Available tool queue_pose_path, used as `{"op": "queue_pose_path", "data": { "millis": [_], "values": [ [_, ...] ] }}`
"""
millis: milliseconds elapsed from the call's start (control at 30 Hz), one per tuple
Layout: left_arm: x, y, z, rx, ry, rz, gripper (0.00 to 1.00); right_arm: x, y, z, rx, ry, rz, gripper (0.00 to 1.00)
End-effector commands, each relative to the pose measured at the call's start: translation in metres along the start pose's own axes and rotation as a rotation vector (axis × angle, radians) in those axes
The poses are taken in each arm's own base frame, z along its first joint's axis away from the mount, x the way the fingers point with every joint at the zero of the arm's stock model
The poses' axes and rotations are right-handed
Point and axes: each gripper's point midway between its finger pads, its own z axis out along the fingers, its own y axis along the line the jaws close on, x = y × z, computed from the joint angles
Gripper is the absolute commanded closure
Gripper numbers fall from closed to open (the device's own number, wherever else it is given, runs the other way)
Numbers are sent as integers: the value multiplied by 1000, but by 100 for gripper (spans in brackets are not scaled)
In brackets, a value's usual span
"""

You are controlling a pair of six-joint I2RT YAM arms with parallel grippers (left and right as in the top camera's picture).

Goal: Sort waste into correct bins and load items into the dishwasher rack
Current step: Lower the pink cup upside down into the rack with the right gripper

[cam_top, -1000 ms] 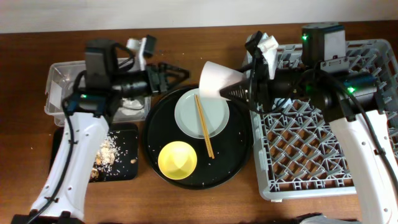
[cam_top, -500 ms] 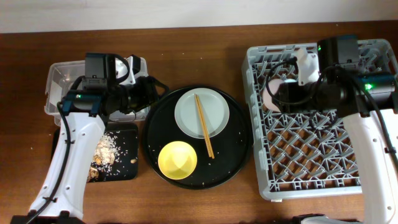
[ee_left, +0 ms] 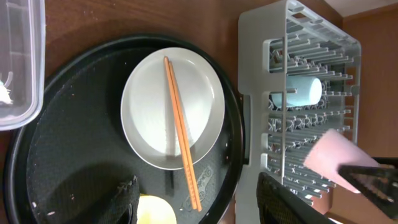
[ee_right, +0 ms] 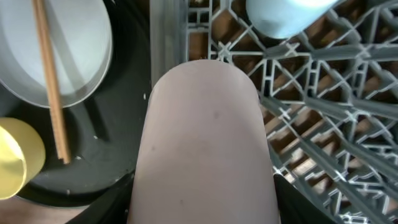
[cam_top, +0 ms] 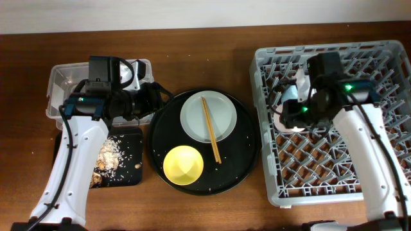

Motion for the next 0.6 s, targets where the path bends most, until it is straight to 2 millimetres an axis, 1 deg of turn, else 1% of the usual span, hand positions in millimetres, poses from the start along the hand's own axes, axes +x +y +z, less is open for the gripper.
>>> {"op": "queue_pose_path", "data": {
  "millis": [0, 67, 133, 233, 400, 567],
  "values": [
    [0, 1, -1, -11, -3, 25, 40, 7, -5, 19, 14, 15, 11, 52],
    [1, 2, -1, -14, 2, 22, 40, 5, -5, 25, 13, 5, 10, 52],
    [1, 3, -1, -19, 1, 21, 40, 1, -5, 25, 12, -11, 9, 51],
    [1, 9, -1, -56, -4, 15, 40, 1, -5, 25, 13, -10, 9, 51],
    [3, 12, -1, -71, 1, 9, 40, 11, -22, 27, 110, 25, 16, 51],
    [3, 13, -1, -78, 1, 8, 40, 11, -24, 31, 119, 21, 33, 51]
  ]
}}
